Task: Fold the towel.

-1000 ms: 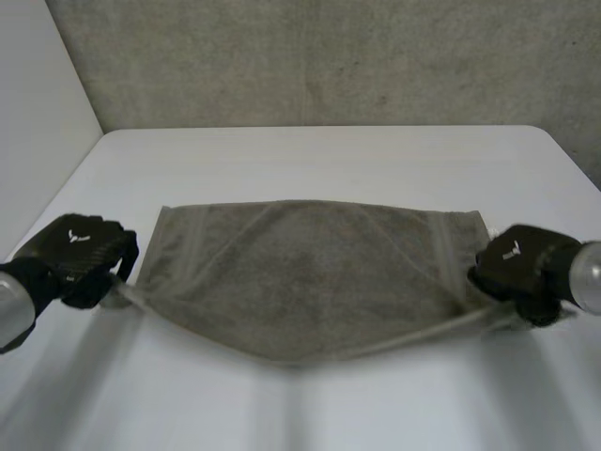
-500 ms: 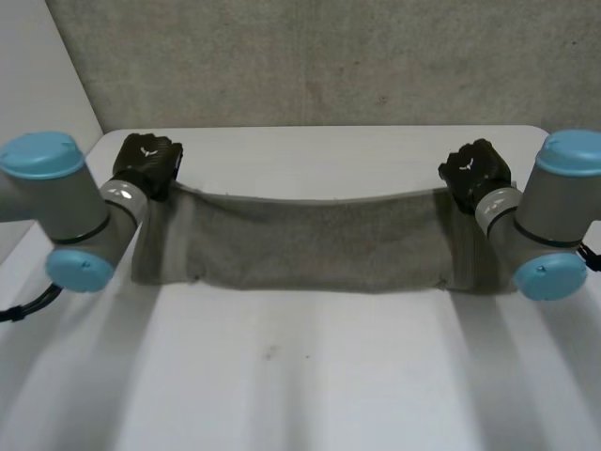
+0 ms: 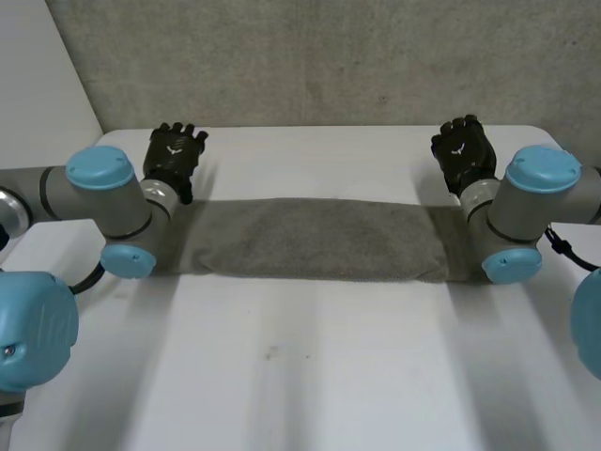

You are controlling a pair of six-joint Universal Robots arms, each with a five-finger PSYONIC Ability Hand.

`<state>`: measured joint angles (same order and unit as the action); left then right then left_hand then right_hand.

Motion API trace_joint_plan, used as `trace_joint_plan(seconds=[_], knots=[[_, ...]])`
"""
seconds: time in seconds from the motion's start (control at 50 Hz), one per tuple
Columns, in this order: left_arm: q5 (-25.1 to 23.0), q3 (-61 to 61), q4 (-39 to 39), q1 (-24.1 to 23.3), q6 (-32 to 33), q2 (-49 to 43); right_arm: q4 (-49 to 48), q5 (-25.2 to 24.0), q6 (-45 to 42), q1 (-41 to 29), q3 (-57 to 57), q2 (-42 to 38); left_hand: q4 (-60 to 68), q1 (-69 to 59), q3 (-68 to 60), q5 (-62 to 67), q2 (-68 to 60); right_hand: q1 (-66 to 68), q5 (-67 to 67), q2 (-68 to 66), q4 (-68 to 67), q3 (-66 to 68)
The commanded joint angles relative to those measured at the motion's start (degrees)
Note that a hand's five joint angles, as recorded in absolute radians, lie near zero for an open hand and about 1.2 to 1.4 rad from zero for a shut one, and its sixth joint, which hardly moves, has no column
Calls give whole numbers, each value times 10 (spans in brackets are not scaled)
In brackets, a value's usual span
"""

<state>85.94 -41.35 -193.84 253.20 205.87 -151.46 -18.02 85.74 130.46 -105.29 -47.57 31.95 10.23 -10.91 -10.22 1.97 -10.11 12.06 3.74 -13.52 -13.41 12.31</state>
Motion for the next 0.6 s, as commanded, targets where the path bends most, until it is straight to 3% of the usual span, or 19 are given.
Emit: trace_joint_plan(seconds=[0.02,0.12,0.18,0.28,0.38,0.48,0.56,0.6], knots=[[1,-83,-5,-10,-3,84,-6,0,57,-2,-59,86,-2,9,2,-20,1,-21,-37,35,34,-23],[1,-194,-6,-10,-10,195,3,-4,124,6,-158,202,-2,9,2,-20,1,-21,-37,35,34,-23],[0,-227,-6,-10,-14,224,10,-4,140,6,-184,228,-2,9,2,-20,1,-21,-37,35,34,-23],[-2,-360,-6,-4,-85,341,88,-7,179,11,-262,308,-2,9,2,-20,1,-21,-37,35,34,-23],[-11,-445,-7,-1,-156,411,197,-6,184,32,-281,319,-2,9,2,-20,1,-21,-37,35,34,-23],[-32,-513,-17,3,-183,454,294,-9,184,52,-295,319,-2,9,2,-20,1,-21,-37,35,34,-23],[-37,-553,-30,9,-185,483,296,-14,185,69,-317,316,-2,9,2,-20,1,22,5,-8,-9,20],[-37,-586,-50,11,-186,499,261,-29,185,82,-342,306,-2,9,2,-20,1,123,106,-108,-109,120]])
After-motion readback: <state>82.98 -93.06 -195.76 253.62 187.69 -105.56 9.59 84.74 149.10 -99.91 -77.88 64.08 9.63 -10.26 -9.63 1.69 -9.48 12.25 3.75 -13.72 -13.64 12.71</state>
